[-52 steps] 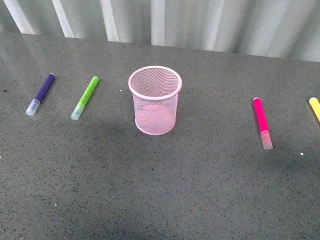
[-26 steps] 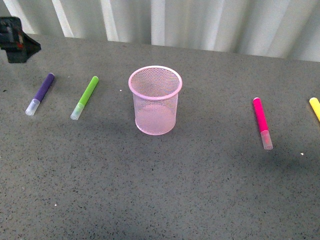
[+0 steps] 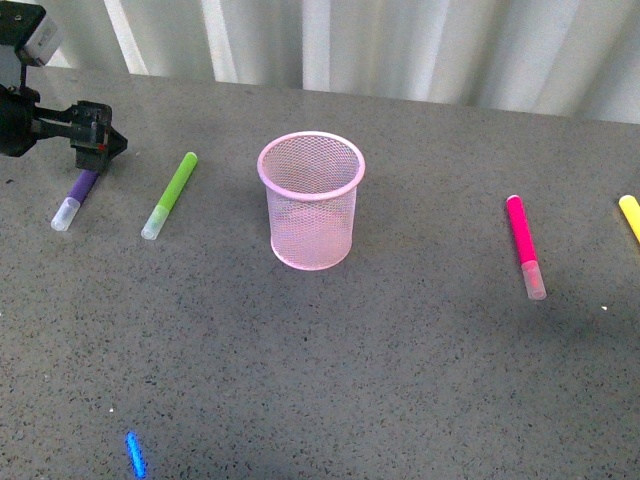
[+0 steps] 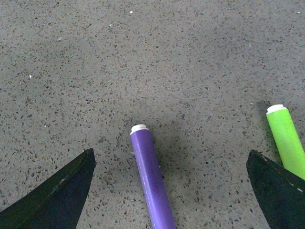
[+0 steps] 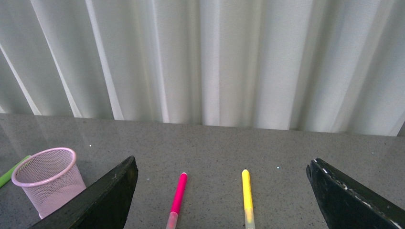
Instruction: Insert purple and pink pens into pink cup
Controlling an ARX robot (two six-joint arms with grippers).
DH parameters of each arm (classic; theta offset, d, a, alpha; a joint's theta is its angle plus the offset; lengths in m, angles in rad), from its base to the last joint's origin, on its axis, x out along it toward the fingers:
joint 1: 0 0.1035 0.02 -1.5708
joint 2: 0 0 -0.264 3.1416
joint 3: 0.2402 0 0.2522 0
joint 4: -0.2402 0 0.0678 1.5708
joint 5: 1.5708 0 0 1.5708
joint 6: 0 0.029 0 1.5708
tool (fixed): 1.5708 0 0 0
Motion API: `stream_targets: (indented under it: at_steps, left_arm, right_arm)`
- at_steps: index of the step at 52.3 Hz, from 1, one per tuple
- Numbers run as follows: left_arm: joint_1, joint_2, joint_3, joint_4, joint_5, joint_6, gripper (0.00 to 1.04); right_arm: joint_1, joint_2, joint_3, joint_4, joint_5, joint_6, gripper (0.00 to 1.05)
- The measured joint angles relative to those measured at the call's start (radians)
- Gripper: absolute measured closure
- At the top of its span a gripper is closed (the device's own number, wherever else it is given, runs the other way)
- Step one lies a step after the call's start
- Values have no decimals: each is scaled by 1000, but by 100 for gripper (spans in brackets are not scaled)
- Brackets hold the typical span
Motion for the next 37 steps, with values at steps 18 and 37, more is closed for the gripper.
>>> stream_targets:
  at_steps: [18,37]
  left_arm:
    - [8,93,138,-91,-29,23,7]
    - [20,124,202,-161,-47,30,7]
  right_arm:
    - [0,0,0,0,0,0,7]
    - [0,0,0,0,0,0,7]
